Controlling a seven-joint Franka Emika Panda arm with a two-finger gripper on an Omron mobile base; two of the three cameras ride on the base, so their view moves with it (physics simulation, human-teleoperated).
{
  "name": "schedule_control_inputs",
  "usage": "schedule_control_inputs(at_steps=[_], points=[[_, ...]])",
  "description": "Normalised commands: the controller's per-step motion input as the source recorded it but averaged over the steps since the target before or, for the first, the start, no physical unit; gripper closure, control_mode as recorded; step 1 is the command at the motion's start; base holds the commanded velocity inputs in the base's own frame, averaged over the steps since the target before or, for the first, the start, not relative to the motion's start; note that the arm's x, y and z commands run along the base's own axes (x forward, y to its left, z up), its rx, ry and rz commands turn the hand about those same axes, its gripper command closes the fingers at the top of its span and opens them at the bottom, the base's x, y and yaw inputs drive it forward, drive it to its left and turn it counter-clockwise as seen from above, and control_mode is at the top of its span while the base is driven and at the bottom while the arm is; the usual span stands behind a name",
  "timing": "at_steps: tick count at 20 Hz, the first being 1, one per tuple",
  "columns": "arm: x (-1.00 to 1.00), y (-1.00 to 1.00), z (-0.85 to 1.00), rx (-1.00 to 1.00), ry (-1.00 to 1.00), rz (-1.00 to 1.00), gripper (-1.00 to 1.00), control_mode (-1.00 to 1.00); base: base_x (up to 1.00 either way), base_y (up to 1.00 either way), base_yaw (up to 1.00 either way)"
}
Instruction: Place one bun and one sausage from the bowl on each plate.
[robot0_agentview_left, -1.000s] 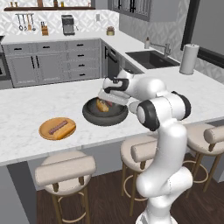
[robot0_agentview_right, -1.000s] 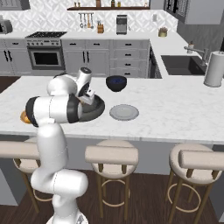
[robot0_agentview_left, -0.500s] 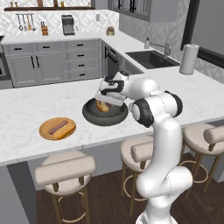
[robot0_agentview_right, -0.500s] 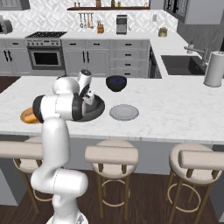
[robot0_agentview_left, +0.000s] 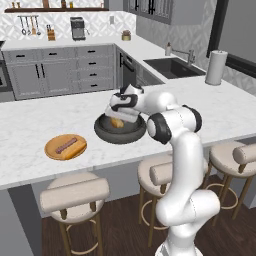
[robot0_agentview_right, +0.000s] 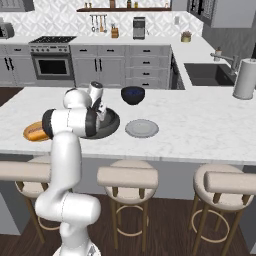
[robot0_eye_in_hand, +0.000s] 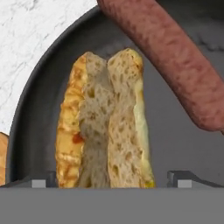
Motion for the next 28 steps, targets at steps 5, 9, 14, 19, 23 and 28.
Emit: schedule_control_inputs(at_steps=[5,9,14,19,23,28], points=[[0.06,0.02,-0.38,-0.03,0.00,0.00,1.00,-1.00,0.00,0.00,0.00],[0.12,0.02,-0.12,-0.05,0.03,0.00,1.00,-1.00,0.00,0.00,0.00],[-0.20,0.05,0.24,-0.06,0.02,-0.06,1.00,-1.00,0.00,0.00,0.00],[-0.92,-0.53,1.00,-0.05,-0.08,-0.27,1.00,-1.00,0.00,0.00,0.00],[-0.99,-0.98,0.54,-0.18,0.09,-0.28,1.00,-1.00,0.00,0.00,0.00],[-0.85,-1.00,0.00,-0.21,0.10,-0.19,1.00,-1.00,0.00,0.00,0.00]])
